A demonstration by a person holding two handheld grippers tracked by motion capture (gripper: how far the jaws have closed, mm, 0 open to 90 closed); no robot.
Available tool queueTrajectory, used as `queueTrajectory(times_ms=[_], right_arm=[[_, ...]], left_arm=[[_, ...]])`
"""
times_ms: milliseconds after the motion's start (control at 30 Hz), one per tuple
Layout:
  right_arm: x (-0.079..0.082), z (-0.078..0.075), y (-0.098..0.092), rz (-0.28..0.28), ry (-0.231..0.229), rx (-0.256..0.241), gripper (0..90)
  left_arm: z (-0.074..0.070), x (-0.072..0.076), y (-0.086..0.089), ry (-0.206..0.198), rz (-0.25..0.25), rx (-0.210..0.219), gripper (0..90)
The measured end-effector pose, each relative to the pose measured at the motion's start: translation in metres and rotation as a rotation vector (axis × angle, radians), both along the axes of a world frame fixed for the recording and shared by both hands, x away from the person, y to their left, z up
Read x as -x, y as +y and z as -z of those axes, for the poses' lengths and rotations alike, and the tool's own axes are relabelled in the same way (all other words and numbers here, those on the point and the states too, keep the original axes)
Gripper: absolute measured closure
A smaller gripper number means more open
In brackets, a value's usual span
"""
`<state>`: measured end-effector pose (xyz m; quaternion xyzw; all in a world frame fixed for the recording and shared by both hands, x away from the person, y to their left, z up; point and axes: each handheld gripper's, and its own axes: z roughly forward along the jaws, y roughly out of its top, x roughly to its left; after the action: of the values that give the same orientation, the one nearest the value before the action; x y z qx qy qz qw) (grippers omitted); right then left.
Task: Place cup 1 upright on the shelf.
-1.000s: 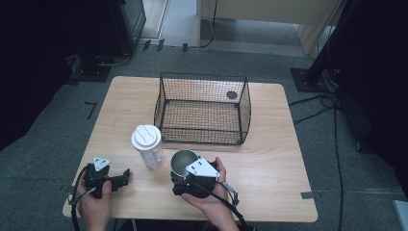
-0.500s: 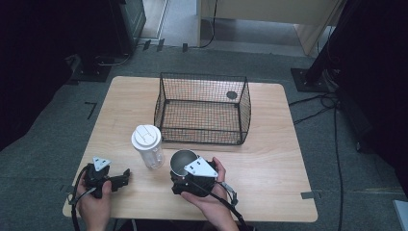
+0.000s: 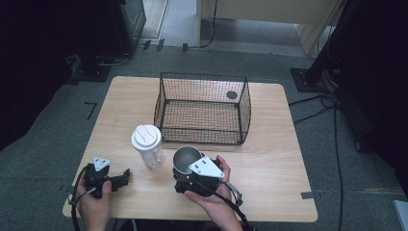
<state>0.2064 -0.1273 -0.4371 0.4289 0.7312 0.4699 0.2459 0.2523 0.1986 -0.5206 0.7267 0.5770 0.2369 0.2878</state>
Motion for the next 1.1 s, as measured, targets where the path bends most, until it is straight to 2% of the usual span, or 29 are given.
queueTrajectory(times_ms=[433, 1000, 1100], right_arm=[[-0.006, -0.02, -0.012, 0.026, -0.048, -0.033, 7.4], [-0.021, -0.052, -0.03, 0.068, -0.168, -0.056, 7.4], [-0.023, -0.053, -0.032, 0.07, -0.189, -0.053, 7.4]], left_arm=[[0.0, 0.0, 0.0, 0.0, 0.0, 0.0, 0.0], [0.0, 0.0, 0.0, 0.0, -0.001, 0.001, 0.0], [0.0, 0.0, 0.0, 0.0, -0.001, 0.001, 0.0]])
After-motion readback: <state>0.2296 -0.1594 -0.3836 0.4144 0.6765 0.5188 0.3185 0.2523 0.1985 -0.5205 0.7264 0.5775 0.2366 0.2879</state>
